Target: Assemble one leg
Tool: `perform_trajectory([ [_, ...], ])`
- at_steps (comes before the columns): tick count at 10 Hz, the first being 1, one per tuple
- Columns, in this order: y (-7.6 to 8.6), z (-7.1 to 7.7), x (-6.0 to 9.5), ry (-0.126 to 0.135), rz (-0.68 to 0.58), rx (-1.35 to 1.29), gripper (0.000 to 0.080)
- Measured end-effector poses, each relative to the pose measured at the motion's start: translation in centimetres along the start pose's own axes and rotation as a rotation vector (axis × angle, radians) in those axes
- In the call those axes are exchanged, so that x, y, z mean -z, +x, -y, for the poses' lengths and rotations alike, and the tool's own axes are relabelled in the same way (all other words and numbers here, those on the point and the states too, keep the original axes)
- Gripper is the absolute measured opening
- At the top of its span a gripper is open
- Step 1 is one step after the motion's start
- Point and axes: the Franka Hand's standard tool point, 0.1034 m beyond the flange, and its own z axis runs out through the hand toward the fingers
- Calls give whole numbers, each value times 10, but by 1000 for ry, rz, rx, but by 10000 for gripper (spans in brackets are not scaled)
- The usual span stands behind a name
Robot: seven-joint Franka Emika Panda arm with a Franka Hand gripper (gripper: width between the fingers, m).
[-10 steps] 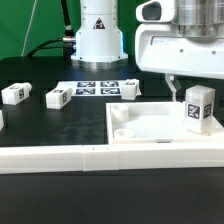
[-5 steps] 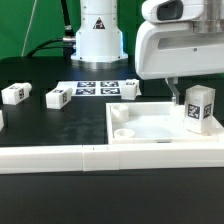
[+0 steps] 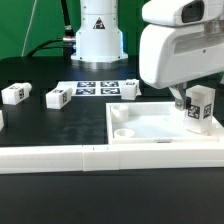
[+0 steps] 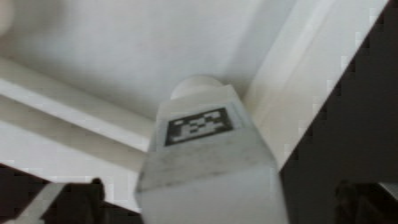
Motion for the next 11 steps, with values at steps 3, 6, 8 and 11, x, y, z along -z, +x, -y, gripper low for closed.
perform_trajectory([
  [3, 0, -1, 0, -1, 0, 11, 402],
  [6, -1, -2, 0, -1, 0, -21, 291],
  [8, -1, -2, 0, 3, -4, -117, 291],
  [11, -2, -4, -1, 7, -12, -517, 291],
])
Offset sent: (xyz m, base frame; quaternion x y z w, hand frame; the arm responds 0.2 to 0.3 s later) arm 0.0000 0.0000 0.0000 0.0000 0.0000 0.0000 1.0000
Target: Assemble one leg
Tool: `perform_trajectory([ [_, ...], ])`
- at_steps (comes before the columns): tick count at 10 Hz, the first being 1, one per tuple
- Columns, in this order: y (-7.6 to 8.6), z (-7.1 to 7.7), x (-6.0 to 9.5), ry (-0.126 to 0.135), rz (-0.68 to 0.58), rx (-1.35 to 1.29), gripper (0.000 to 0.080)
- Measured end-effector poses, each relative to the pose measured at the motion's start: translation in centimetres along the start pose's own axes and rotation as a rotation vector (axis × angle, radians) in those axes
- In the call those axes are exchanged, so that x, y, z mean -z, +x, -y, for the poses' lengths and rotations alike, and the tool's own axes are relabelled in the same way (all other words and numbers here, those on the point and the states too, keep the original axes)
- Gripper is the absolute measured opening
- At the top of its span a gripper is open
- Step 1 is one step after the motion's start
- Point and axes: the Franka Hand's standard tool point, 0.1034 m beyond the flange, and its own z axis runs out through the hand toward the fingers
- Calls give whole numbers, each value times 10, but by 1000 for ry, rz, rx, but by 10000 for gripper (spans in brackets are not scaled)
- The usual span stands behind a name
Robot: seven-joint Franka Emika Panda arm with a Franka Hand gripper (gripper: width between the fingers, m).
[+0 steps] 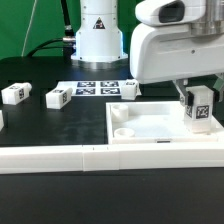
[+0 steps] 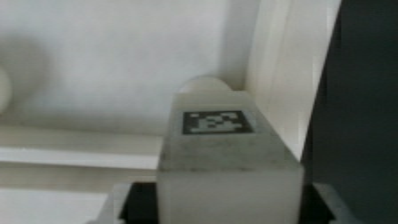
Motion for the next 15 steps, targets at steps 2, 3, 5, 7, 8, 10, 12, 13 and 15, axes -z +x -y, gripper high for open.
perform_trajectory([
  [2, 0, -1, 0, 0, 0, -190, 292],
  [3, 0, -3, 0, 6, 0, -341, 292],
  [5, 0, -3, 0, 0, -2, -574, 292],
  [7, 0, -3, -1, -9, -5, -778, 292],
  [8, 0, -4, -1, -10, -5, -852, 292],
  [10, 0, -4, -1, -10, -7, -920, 292],
  [12, 0, -4, -1, -9, -8, -865, 503],
  [13, 0, -3, -1, -9, -9, -843, 503],
  [15, -2, 0, -1, -28, -3, -596, 639],
])
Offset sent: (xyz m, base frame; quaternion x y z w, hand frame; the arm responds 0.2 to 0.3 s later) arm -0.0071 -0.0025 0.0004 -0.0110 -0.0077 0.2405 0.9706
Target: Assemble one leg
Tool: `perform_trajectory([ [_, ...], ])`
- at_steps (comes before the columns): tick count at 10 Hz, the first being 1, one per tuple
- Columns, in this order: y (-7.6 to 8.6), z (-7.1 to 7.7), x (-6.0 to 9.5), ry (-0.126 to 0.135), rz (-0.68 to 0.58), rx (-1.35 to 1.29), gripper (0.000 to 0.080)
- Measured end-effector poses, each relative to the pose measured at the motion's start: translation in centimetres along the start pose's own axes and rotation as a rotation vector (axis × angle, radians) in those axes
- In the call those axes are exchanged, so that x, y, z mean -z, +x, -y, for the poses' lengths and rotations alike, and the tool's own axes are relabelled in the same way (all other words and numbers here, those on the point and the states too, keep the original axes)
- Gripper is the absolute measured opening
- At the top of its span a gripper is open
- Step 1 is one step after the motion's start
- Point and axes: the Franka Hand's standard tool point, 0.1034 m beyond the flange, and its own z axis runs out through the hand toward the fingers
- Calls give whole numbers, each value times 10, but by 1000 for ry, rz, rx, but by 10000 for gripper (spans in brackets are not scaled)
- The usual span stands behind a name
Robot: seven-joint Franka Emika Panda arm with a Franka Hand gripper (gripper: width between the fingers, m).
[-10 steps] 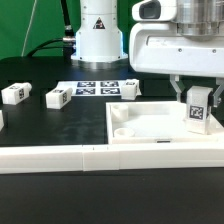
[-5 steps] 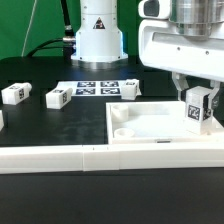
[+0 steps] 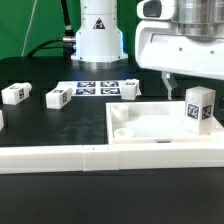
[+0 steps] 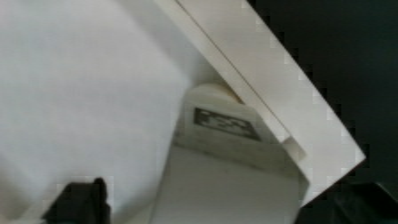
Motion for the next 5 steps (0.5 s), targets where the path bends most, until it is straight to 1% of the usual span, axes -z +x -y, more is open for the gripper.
perform_trajectory([
  [1, -1, 1, 0, 2, -1, 71, 639],
  [2, 0, 1, 0, 1, -2, 204, 648],
  [3, -1, 1, 0, -8, -7, 340, 648],
  [5, -3, 4, 0, -13, -14, 499, 649],
])
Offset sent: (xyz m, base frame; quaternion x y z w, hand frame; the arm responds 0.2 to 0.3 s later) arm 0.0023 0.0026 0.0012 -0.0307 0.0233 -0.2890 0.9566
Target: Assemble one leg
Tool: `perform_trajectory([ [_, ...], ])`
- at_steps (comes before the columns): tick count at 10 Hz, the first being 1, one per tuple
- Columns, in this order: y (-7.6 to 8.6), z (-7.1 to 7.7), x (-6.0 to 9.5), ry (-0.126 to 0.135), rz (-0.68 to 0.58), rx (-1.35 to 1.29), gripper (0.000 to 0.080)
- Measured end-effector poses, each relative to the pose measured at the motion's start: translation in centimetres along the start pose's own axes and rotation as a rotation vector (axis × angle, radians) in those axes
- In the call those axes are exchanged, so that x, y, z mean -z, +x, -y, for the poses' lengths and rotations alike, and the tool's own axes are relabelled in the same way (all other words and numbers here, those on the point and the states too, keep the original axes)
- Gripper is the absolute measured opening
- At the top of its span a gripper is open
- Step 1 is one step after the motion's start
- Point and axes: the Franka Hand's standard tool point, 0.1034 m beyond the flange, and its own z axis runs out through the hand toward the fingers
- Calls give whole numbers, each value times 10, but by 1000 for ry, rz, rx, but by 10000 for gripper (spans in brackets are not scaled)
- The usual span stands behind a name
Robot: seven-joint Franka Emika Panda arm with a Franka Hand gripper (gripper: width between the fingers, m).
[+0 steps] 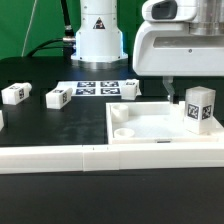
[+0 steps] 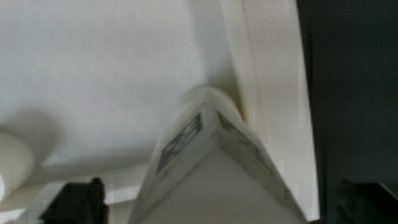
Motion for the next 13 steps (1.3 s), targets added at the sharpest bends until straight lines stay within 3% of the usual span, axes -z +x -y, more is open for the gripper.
perform_trajectory([
  [5, 1, -2, 0, -21, -6, 523, 637],
  [6, 1, -2, 0, -20, -6, 495, 637],
  [8, 1, -2, 0, -20, -6, 496, 285],
  [11, 1, -2, 0, -18, -6, 456, 290],
  [13, 2, -3, -1, -1, -4, 242, 290],
])
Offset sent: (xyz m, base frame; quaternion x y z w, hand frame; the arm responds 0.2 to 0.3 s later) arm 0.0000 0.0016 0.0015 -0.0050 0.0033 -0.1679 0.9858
